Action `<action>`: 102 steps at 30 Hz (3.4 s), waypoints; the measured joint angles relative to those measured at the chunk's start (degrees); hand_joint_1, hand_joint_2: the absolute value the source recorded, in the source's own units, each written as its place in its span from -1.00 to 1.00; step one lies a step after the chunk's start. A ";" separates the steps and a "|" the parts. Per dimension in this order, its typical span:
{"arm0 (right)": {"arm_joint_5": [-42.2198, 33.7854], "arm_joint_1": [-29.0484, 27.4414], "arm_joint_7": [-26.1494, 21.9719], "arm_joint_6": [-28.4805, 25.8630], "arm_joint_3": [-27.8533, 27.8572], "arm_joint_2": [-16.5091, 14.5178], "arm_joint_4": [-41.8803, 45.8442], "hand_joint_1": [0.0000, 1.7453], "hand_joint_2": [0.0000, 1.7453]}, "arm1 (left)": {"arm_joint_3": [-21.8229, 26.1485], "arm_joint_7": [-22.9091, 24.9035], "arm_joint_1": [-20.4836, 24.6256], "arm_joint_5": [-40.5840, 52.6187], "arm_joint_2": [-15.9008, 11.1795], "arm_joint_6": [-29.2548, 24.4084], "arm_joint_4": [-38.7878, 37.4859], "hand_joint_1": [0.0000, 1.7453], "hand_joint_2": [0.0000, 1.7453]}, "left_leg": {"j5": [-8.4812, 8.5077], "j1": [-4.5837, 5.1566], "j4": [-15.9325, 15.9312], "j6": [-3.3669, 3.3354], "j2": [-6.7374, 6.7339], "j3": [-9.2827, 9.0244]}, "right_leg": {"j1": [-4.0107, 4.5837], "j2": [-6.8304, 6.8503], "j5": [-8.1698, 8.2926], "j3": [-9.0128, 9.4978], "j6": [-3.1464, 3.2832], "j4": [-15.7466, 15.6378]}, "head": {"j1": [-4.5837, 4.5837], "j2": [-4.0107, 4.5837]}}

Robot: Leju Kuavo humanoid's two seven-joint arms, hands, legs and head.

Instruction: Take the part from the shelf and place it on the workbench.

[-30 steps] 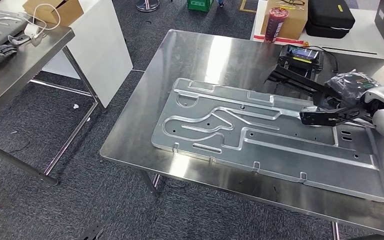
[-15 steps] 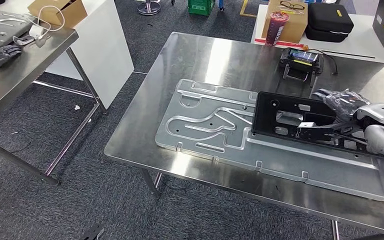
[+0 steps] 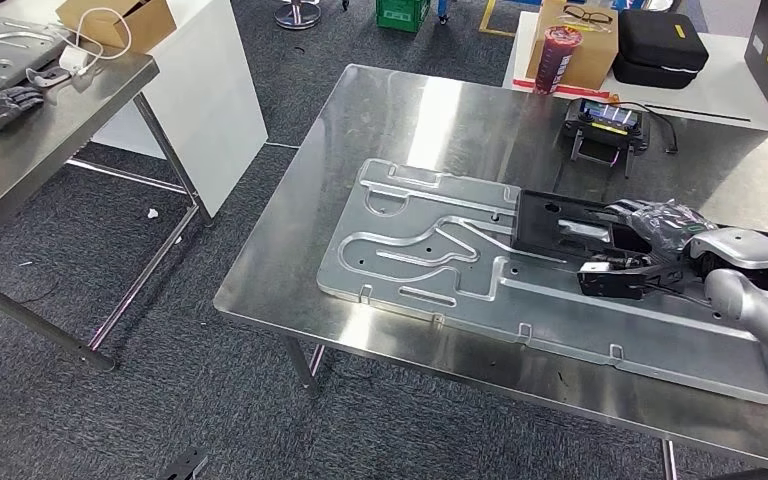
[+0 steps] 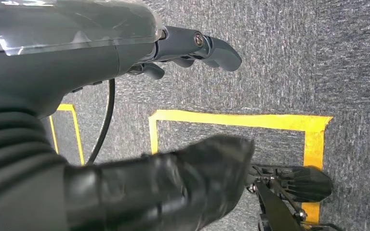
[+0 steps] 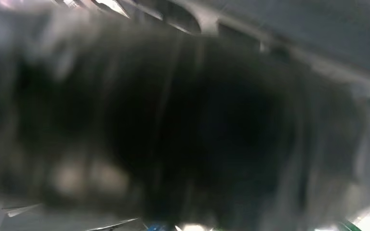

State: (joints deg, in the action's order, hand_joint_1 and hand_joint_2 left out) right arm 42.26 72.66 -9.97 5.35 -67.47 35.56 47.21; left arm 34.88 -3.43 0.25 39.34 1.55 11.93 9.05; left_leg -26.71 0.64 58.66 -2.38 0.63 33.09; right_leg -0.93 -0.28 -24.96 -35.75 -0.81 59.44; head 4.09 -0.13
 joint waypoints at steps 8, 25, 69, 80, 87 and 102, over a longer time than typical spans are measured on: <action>-0.10 -0.17 0.00 -0.03 0.02 -0.21 0.00 -1.00 -1.00 | 0.09 0.00 0.00 0.00 0.00 -0.01 0.01 -1.00 -1.00 | 0.00 0.03 0.01 0.00 0.00 0.01 | -0.03 0.01 0.04 0.03 -0.06 -0.10 | 0.00 0.00; 10.72 -11.80 10.09 -11.59 8.40 0.11 18.16 -1.00 -1.00 | 0.20 1.16 -0.39 0.29 0.05 -1.83 0.01 -1.00 0.50 | -0.04 0.27 0.30 -0.66 0.01 -0.10 | -0.33 -0.03 0.37 0.40 -0.69 -0.58 | 0.04 0.00; 5.66 -75.74 14.43 -17.40 63.57 8.84 65.55 -1.00 -1.00 | 0.20 3.07 -0.71 1.32 2.28 -7.74 -0.01 -1.00 1.00 | 2.92 0.70 -0.36 -0.98 0.11 2.09 | 1.46 0.69 -4.93 6.90 1.81 -0.17 | -0.16 -0.01; -4.06 -89.37 20.88 -10.82 65.74 -1.38 65.41 -1.00 0.50 | 0.87 4.05 -1.26 0.33 2.67 -8.14 0.02 -1.00 1.00 | -5.63 -1.59 13.37 3.43 -0.27 3.54 | -0.31 1.44 0.76 2.24 1.65 -3.36 | -0.33 0.00; -22.01 -91.36 22.69 -6.79 63.10 -6.03 56.57 -1.00 1.00 | 1.28 3.28 -0.99 0.26 1.96 -7.56 0.02 -1.00 1.00 | -3.93 -1.86 -1.17 2.23 0.00 -6.03 | -1.03 1.19 3.08 -0.97 -1.40 -0.86 | -0.21 -0.01; -23.14 -91.53 22.79 -7.46 61.29 -7.17 52.23 -1.00 1.00 | 1.30 3.21 -0.91 0.26 1.86 -7.41 0.02 -1.00 1.00 | 4.10 -0.08 -1.07 0.73 -0.83 1.89 | 1.68 0.48 -5.11 9.00 2.88 -3.14 | -0.37 0.00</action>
State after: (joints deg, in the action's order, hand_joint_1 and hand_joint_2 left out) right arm 19.12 -18.88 12.82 -2.11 -6.18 28.39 99.44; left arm 36.18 -0.22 -0.66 39.60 3.41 4.52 9.07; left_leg -22.61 0.56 57.59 -1.65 -0.20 34.98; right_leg 0.76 0.20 -30.07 -26.75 2.07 56.30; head 3.72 -0.13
